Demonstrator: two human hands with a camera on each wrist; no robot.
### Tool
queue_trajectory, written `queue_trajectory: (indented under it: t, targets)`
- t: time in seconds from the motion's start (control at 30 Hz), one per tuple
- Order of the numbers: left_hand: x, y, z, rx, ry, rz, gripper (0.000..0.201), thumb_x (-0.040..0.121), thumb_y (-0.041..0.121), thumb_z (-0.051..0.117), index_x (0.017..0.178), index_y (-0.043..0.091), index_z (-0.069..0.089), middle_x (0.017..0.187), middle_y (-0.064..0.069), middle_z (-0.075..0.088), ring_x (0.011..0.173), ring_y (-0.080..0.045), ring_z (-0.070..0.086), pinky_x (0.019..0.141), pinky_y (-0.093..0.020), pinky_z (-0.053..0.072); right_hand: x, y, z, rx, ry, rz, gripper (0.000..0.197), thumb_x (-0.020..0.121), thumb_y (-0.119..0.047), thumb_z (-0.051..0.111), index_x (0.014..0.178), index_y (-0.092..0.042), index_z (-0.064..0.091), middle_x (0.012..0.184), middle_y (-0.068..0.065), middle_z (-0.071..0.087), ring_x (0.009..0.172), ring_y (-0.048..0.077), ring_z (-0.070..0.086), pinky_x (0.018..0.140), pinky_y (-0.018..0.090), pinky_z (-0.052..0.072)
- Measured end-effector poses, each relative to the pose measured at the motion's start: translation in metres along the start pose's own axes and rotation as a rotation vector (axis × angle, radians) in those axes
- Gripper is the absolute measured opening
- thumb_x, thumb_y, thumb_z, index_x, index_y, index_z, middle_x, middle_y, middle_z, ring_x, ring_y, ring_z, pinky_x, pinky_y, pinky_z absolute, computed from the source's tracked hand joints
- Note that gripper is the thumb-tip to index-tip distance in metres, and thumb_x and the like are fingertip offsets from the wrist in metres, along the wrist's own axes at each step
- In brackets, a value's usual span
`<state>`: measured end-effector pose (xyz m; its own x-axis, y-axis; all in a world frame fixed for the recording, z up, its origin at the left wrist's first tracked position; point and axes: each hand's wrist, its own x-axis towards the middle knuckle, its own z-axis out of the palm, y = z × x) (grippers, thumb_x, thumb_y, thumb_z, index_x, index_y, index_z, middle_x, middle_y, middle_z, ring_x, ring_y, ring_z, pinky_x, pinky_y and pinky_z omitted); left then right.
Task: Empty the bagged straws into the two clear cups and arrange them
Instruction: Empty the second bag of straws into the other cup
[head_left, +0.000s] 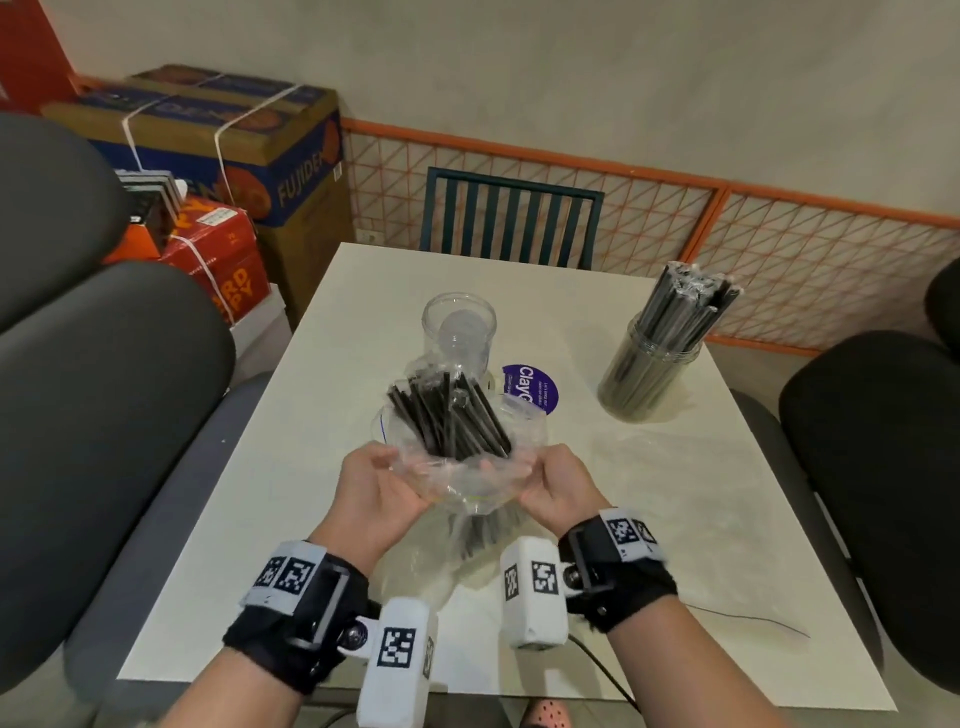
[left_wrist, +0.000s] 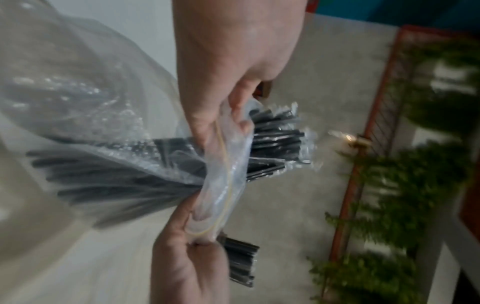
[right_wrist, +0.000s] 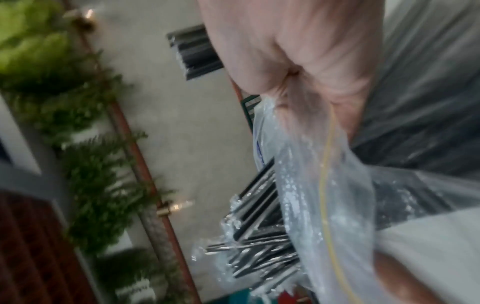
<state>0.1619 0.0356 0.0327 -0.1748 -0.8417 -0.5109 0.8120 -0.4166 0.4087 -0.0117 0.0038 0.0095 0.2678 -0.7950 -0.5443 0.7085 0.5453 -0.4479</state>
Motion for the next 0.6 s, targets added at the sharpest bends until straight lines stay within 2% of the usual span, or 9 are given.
queue_trajectory:
  t: [0.07,0.17,0.23,0.3,0.4,0.43,0.5,0.53,0.6]
  targets:
    - [-0.001,0.004,-0.004,0.133,-0.026,-0.013,0.04,0.087,0.025,0.036,0.072,0.007,0.069,0.068,-0.016,0.07,0.06,-0.029,0.07,0.056,-0.042,0.059,-0.005,0.001,-0.001,-0.147,-0.052,0.01,0.068,0.049,-0.005,0.067,0.116,-0.002,0.059,0.106,0.023,0.058,0.091,0.032,0.061,0.088,0.043,0.049]
    - [0.001,0.013,-0.008,0.365,0.038,-0.05,0.039,0.095,0.047,0.037,0.1,0.02,0.065,0.091,-0.011,0.072,0.08,-0.031,0.07,0.07,-0.049,0.057,-0.015,-0.007,0.007,-0.566,-0.038,-0.078,0.04,0.085,-0.036,0.054,0.122,-0.023,0.057,0.117,0.007,0.065,0.1,0.025,0.065,0.08,0.041,0.055]
    - [0.009,0.012,-0.013,0.553,0.186,0.042,0.03,0.096,0.042,0.04,0.09,0.02,0.06,0.08,-0.003,0.065,0.072,-0.02,0.064,0.06,-0.037,0.055,-0.023,-0.012,0.016,-0.916,0.078,-0.208,0.034,0.088,-0.044,0.056,0.118,-0.028,0.056,0.104,-0.005,0.065,0.091,0.019,0.065,0.073,0.038,0.054]
    - [0.014,0.012,-0.016,0.614,0.276,0.107,0.022,0.094,0.034,0.045,0.085,0.019,0.058,0.072,-0.001,0.057,0.06,-0.015,0.053,0.047,-0.026,0.044,-0.025,-0.019,0.018,-1.065,0.167,-0.351,0.022,0.089,-0.036,0.058,0.106,-0.021,0.06,0.091,-0.005,0.061,0.082,0.015,0.059,0.069,0.03,0.05]
    - [0.021,0.017,-0.022,0.509,0.286,0.079,0.015,0.089,0.028,0.057,0.09,0.014,0.063,0.082,-0.007,0.065,0.067,-0.019,0.057,0.053,-0.03,0.047,-0.008,-0.025,0.011,-0.928,0.159,-0.258,0.024,0.093,-0.026,0.053,0.111,-0.014,0.064,0.092,0.003,0.066,0.083,0.017,0.061,0.068,0.03,0.051]
    - [0.02,0.018,-0.021,0.479,0.266,0.046,0.009,0.085,0.02,0.061,0.088,0.011,0.062,0.078,-0.008,0.066,0.068,-0.02,0.06,0.057,-0.031,0.053,-0.003,-0.024,0.007,-0.774,0.151,-0.16,0.028,0.094,-0.024,0.051,0.116,-0.011,0.063,0.099,0.008,0.068,0.088,0.022,0.063,0.077,0.037,0.054]
    - [0.019,0.016,-0.019,0.452,0.209,-0.016,0.011,0.089,0.003,0.051,0.08,0.007,0.053,0.055,-0.003,0.065,0.05,-0.011,0.062,0.044,-0.02,0.052,0.012,-0.017,-0.004,-0.449,0.18,-0.017,0.035,0.096,-0.021,0.047,0.128,-0.007,0.053,0.118,0.019,0.063,0.107,0.033,0.061,0.099,0.052,0.045]
    - [0.016,0.013,-0.017,0.456,0.24,-0.017,0.016,0.094,0.002,0.042,0.083,0.005,0.053,0.049,0.0,0.064,0.045,-0.008,0.062,0.039,-0.018,0.049,0.015,-0.012,-0.006,-0.348,0.197,0.022,0.034,0.098,-0.02,0.044,0.129,-0.007,0.05,0.125,0.023,0.058,0.115,0.037,0.057,0.103,0.056,0.04]
    - [0.017,0.012,-0.016,0.405,0.306,0.022,0.023,0.097,0.013,0.044,0.109,0.0,0.058,0.067,-0.008,0.068,0.06,-0.016,0.065,0.043,-0.023,0.052,0.022,-0.005,-0.009,-0.24,0.182,0.034,0.024,0.1,-0.02,0.039,0.12,-0.011,0.048,0.131,0.028,0.052,0.119,0.044,0.052,0.098,0.058,0.043]
